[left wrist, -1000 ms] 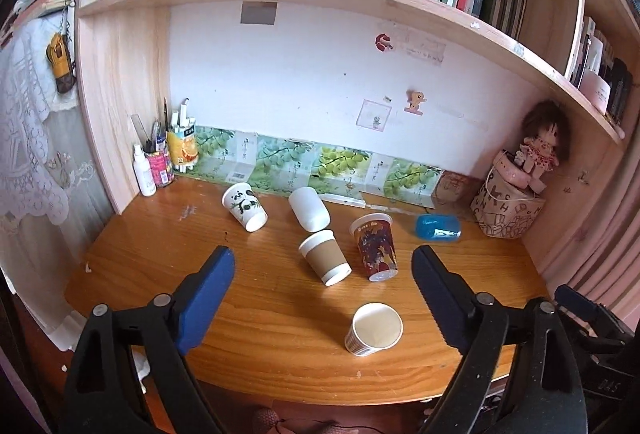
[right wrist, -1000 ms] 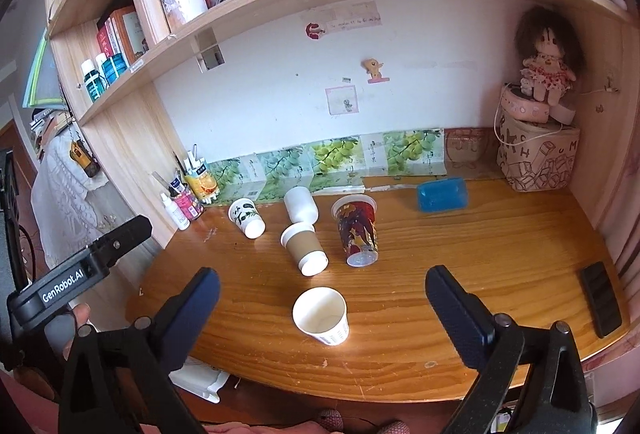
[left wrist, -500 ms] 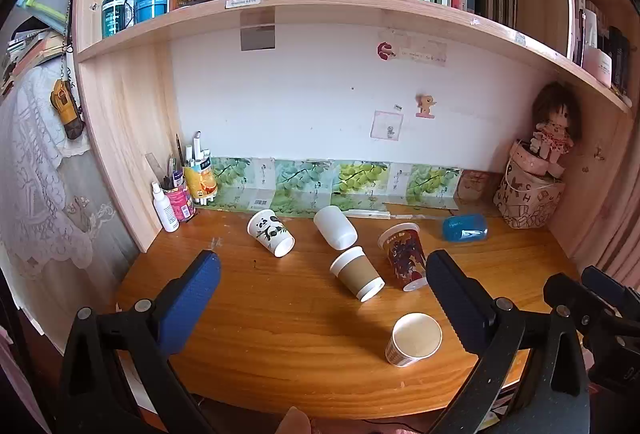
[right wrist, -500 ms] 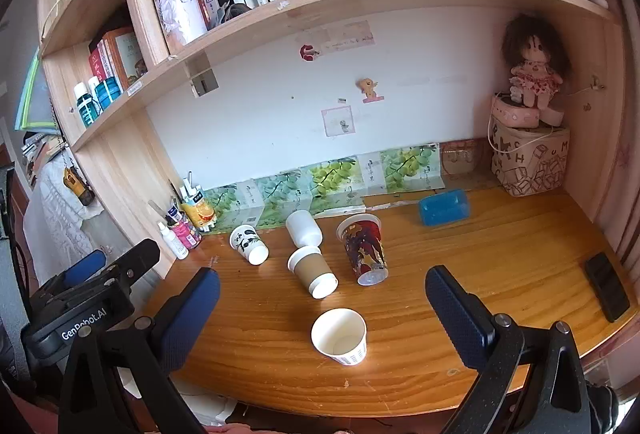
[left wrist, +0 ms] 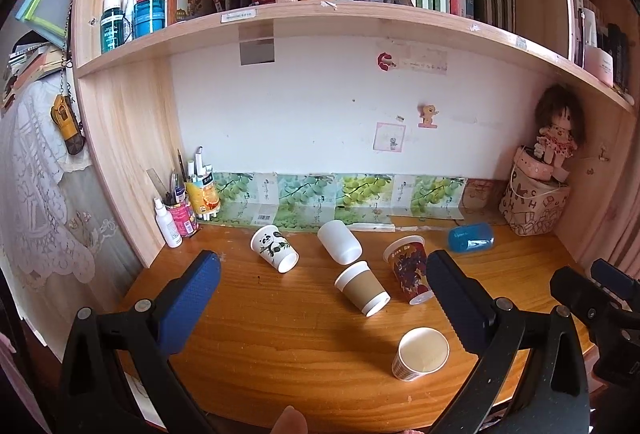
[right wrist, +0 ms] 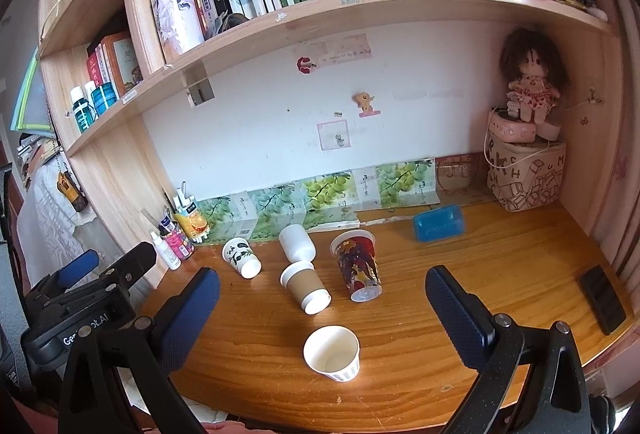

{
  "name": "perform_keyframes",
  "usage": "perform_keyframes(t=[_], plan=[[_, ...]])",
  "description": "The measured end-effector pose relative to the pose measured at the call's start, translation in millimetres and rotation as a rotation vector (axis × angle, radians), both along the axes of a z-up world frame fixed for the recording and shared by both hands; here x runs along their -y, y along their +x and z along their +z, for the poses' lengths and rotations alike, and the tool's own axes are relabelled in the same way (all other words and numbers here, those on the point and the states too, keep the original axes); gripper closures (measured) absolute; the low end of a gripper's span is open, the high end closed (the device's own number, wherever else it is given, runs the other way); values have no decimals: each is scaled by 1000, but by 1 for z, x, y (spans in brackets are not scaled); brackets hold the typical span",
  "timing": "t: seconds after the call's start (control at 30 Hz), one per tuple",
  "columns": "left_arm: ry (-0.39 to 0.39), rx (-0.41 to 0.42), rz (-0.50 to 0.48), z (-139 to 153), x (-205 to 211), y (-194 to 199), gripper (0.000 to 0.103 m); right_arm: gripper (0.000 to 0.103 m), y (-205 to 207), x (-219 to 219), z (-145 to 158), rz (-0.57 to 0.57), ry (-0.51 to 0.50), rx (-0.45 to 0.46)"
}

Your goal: Flip cup upright

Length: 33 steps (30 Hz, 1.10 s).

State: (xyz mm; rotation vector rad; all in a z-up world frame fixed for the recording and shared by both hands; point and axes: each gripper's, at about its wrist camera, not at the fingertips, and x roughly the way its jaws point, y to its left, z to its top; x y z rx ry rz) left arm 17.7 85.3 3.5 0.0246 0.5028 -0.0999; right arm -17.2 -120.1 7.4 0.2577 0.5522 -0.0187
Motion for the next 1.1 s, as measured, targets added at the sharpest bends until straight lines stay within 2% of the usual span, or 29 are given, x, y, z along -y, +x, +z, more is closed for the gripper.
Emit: perform_keyframes(t=[0.33,1.1], plan=[[-19,16,11,1,0,-2,1,0,6,2,-2,18,-5,-16],[-11,-30,13,-5,5,2,1,0,13,5,-9,27,8,-67]])
